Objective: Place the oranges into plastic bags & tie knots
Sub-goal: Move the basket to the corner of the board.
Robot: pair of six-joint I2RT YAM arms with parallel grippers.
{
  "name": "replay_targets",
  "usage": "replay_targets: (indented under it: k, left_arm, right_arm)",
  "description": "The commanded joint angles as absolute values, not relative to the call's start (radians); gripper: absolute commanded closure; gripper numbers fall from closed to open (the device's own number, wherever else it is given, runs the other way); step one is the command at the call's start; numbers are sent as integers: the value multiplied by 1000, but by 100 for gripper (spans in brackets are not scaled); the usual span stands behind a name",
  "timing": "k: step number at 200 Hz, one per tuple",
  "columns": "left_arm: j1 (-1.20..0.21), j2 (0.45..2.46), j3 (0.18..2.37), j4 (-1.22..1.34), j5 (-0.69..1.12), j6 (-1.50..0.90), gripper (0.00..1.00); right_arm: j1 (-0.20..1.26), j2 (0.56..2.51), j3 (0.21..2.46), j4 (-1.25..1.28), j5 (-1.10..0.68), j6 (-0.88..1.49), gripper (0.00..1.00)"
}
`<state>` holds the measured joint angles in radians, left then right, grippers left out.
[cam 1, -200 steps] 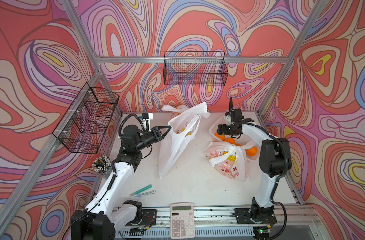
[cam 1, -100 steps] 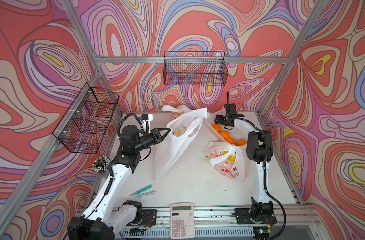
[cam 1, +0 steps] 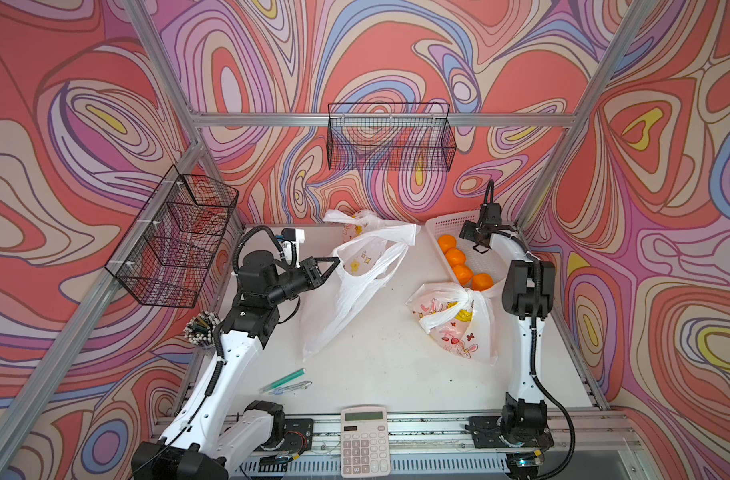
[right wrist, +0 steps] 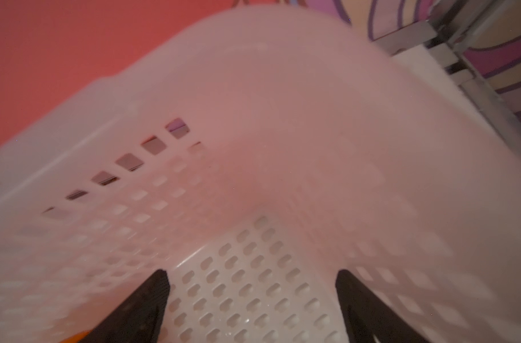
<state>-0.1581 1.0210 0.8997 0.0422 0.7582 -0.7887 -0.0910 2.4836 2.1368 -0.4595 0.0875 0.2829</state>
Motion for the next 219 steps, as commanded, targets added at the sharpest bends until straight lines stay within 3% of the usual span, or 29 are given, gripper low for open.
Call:
replay_targets:
  k: [1, 95, 163, 219]
  left_arm:
    - [-155, 1017, 933, 44, 754, -780, 100]
    - [-155, 1012, 936, 30, 752, -773, 100]
    - [-155, 1026, 941, 25, 759, -738, 100]
    - [-155, 1011, 937, 17, 761, -732, 100]
  right_arm:
    - [-111, 2405, 2140, -518, 168, 274, 6]
    - [-243, 2329, 2039, -572, 336, 200, 5]
    - [-237, 2113, 1874, -532, -68, 179, 4]
    - [-208, 2246, 1919, -531, -167, 230, 2]
